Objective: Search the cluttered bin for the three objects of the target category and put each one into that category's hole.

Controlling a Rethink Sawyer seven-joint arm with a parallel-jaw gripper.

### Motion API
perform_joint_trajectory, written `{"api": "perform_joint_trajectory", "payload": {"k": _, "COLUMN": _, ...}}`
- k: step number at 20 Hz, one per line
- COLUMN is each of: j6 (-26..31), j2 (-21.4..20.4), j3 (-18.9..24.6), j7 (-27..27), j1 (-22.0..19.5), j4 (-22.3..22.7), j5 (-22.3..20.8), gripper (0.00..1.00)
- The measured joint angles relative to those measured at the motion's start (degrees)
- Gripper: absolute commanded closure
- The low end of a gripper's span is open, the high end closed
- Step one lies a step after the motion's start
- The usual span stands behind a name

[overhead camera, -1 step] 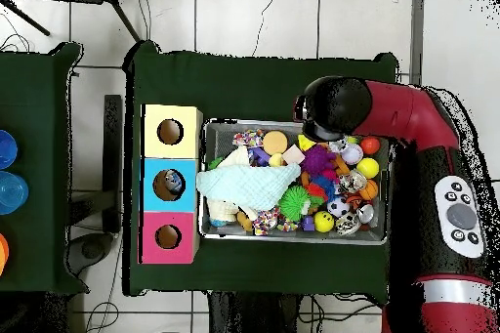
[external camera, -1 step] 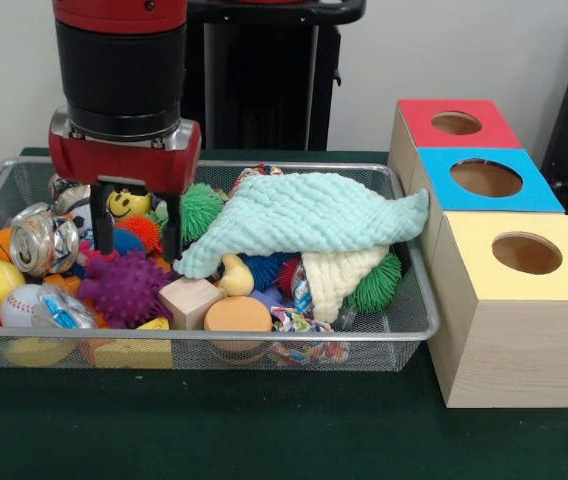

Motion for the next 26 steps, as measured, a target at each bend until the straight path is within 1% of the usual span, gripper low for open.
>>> {"api": "perform_joint_trajectory", "payload": {"k": 6, "j6": 1.65, "j2": 0.04, "j3": 0.86, "j7": -1.11, "j1": -1.27, "j4": -0.72, "j5": -0.15, "gripper": 0.0}}
{"api": "perform_joint_trajectory", "payload": {"k": 13, "j6": 2.66, "j2": 0.05, "j3": 1.35, "j7": -4.05, "j1": -2.79, "j4": -1.78, "j5": -0.76, "gripper": 0.0}}
{"api": "perform_joint_trajectory", "payload": {"k": 18, "j6": 3.11, "j2": 0.04, "j3": 1.36, "j7": -5.06, "j1": -2.8, "j4": -2.58, "j5": -0.83, "gripper": 0.0}}
{"api": "perform_joint_trajectory", "payload": {"k": 26, "j6": 3.84, "j2": 0.05, "j3": 1.42, "j7": -5.11, "j1": -2.68, "j4": -3.25, "j5": -0.92, "gripper": 0.0}}
